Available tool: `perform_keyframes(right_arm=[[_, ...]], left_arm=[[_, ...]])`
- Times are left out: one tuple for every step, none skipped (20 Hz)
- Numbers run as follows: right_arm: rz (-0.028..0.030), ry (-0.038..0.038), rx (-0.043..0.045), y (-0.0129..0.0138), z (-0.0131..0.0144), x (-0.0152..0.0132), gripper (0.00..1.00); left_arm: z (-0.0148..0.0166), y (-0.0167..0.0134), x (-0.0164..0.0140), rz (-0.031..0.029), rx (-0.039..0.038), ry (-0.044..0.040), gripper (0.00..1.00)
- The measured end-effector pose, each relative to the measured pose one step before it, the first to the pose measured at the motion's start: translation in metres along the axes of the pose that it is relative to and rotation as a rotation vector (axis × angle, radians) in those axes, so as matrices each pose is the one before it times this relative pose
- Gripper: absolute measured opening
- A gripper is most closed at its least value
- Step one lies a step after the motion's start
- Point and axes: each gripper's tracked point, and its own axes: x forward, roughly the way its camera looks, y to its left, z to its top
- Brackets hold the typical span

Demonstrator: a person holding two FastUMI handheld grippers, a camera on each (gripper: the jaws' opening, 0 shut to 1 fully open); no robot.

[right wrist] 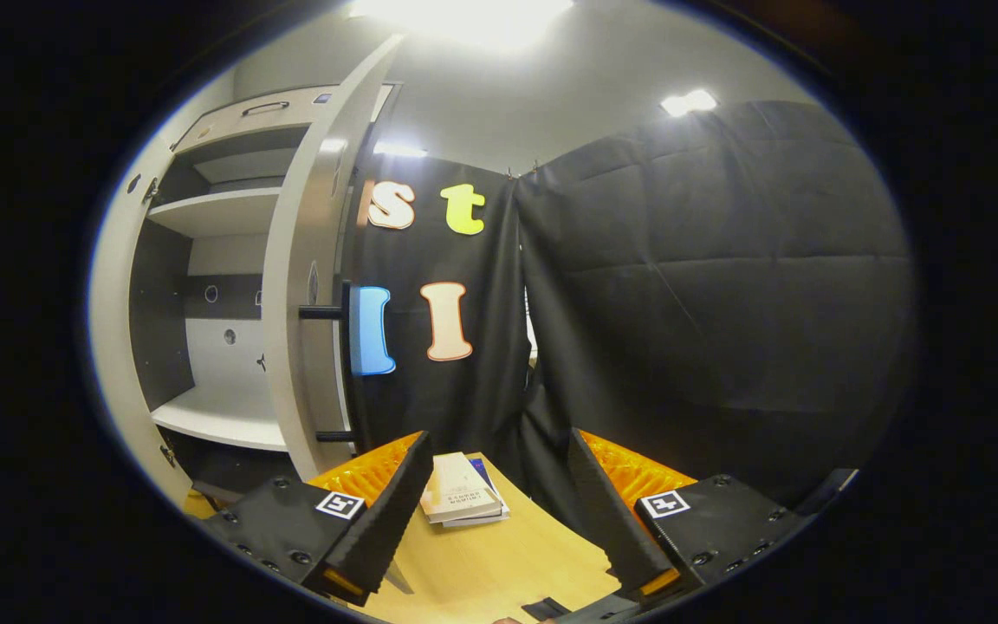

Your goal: Grasp the bottle in the cabinet with the left hand and place it on the coaster, then close the right door with the right hand and the left door with the left hand.

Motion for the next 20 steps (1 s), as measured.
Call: perform_keyframes(right_arm=[[0.01815,-0.00032,-0.00437,0.00216,0.00230,0.00824,0.97],[0.02253,0.00114,-0.00417,0.00111,-0.00165,0.00646,1.00],[0.01700,-0.00998,-0.00298,0.00001,0.00240,0.00595,0.97],[0.01376,-0.00092,0.00350,-0.00257,0.00179,0.00704,0.97],[0.01817,0.00262,0.01326,-0.00086,0.00040,0.00550,0.97],[0.01825,0.00220,0.01429,-0.00028,0.00016,0.00487,1.00],[0.01753,0.00200,0.00345,-0.00033,0.00168,0.00562,1.00],[0.01482,0.00307,-0.01230,-0.00265,0.00019,0.00469,1.00],[0.01305,0.00501,-0.02172,-0.00168,0.00050,0.00503,0.99],[0.01934,0.00124,-0.01608,-0.00065,0.00068,0.00288,1.00],[0.02697,0.00074,-0.00526,0.00196,0.00193,0.00343,0.96],[0.02691,0.00347,0.00328,0.00237,0.00147,0.00271,1.00],[0.02745,0.00475,0.00839,0.00204,0.00133,0.00284,1.00],[0.02565,0.00324,0.01069,0.00143,0.00135,0.00215,1.00],[0.02944,0.00433,0.01108,0.00261,0.00221,0.00335,1.00],[0.02360,0.00593,0.00833,0.00200,-0.00001,0.00469,1.00],[0.02418,0.00672,0.00541,0.00156,0.00105,0.00337,1.00],[0.03099,0.00339,0.00628,0.00415,0.00116,0.00389,1.00],[0.03148,-0.00121,0.00314,0.00281,0.00133,0.00222,0.97],[0.03107,-0.00331,-0.00105,0.00386,0.00266,0.00357,1.00]], left_arm=[[0.01126,0.01378,-0.00598,0.06110,0.00043,0.00184,0.93],[0.00766,0.01037,-0.01432,0.06107,-0.00234,0.00309,0.93],[0.01411,0.01219,-0.00624,0.06454,-0.00927,-0.00660,0.93],[0.01341,0.00949,-0.00429,0.05417,-0.01848,-0.00861,0.93],[0.01287,0.00596,-0.00521,0.03850,-0.02194,-0.00727,0.93],[0.01288,0.00567,-0.00431,0.03721,-0.01375,-0.00719,0.93],[0.01153,0.00682,-0.00320,0.04462,-0.00405,-0.00925,0.93],[0.01105,0.00600,-0.00163,0.04163,0.00412,-0.00281,0.93],[0.00892,0.00580,-0.00206,0.03367,0.00204,0.00754,0.96],[0.00809,0.00193,0.00025,0.01968,-0.00482,0.00771,0.93],[0.00740,0.00145,0.00031,0.01877,-0.00192,0.00637,0.93],[0.00919,0.00116,0.00177,0.01481,0.00305,0.00055,0.93],[0.00972,-0.00107,0.00099,0.01053,0.00104,-0.00190,0.93],[0.00999,-0.00121,-0.00003,0.00679,0.00107,-0.00033,0.93],[0.00905,-0.00039,-0.00064,0.01064,0.00225,-0.00536,0.93],[0.00800,0.00005,0.00002,0.01476,-0.00006,-0.00266,0.93],[0.00378,-0.00139,-0.00232,0.00884,-0.00413,0.00102,0.93],[0.00593,-0.00170,-0.00254,0.00661,-0.00840,-0.00343,0.93],[0.00507,-0.00241,-0.00153,0.00737,-0.00988,-0.01109,0.93],[0.00381,-0.00086,-0.00197,0.01330,-0.01190,-0.01086,0.93]])
